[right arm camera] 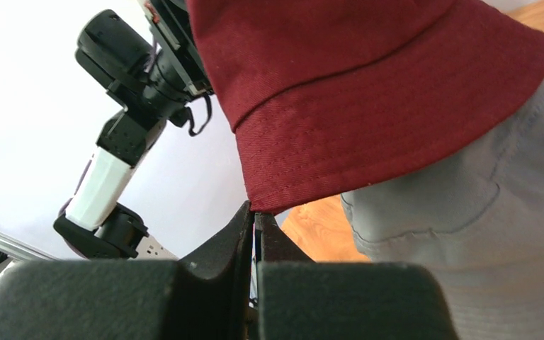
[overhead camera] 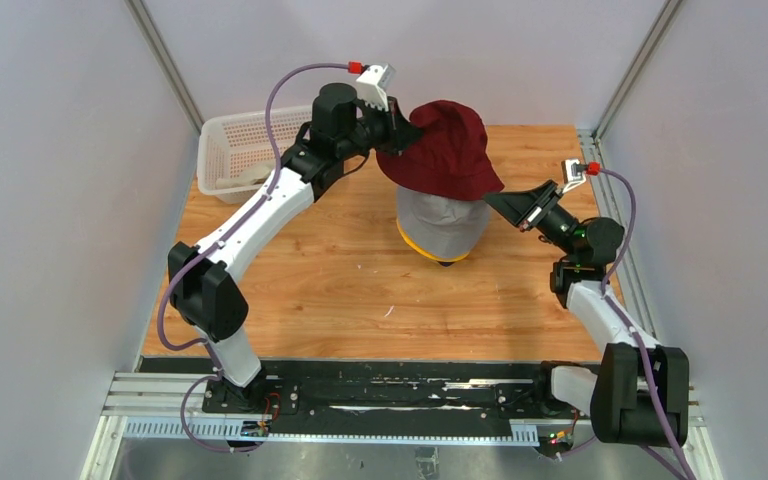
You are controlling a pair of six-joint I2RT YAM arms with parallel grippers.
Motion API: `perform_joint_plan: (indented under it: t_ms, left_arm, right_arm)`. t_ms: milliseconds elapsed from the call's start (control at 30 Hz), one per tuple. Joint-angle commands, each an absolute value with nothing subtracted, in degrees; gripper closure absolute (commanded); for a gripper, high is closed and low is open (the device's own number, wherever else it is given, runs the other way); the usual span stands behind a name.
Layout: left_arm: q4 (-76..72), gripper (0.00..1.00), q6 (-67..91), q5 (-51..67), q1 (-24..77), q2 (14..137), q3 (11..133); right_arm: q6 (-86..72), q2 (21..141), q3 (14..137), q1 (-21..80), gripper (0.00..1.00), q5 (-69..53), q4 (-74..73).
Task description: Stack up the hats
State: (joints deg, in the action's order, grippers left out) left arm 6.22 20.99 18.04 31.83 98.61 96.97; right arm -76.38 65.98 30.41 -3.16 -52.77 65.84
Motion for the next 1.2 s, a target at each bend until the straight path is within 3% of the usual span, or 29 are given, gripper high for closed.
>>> perform_joint_plan:
  t_ms: [0, 233, 500, 567, 967, 1167]
  left_arm:
    - [6.6, 0.98, 20.3, 20.47, 31.65, 98.1, 99.51]
    - [8.47, 0.87, 19.48, 21.72, 31.64, 98.85, 99.99]
    - [6.57, 0.51, 20.05, 22.5, 31.65, 97.43, 96.21]
    - [6.16, 0.46, 20.33, 21.11, 31.64, 96.74, 95.48]
    - [0.79, 0.4, 24.4, 10.2, 31.69, 90.69, 88.77]
    - [0.31, 0.39, 25.32, 12.73, 31.64, 90.39, 89.21]
  right_arm:
    - [-71.61, 64.16, 27.87, -2.81, 0.99, -55.47, 61.74]
    - [-64.68, 62.03, 25.67, -2.89, 1.0, -55.98, 52.38]
    - [-57.69, 59.38, 25.44, -5.98, 0.99, -56.04, 41.19]
    - [-56.05, 58.67, 25.8, -7.37, 1.0, -55.76, 38.44]
    - [-47.32, 58.29, 31.93, -11.85, 1.0, -54.47, 24.53]
    - [-45.88, 57.65, 33.64, -14.59, 1.0, -55.52, 21.62]
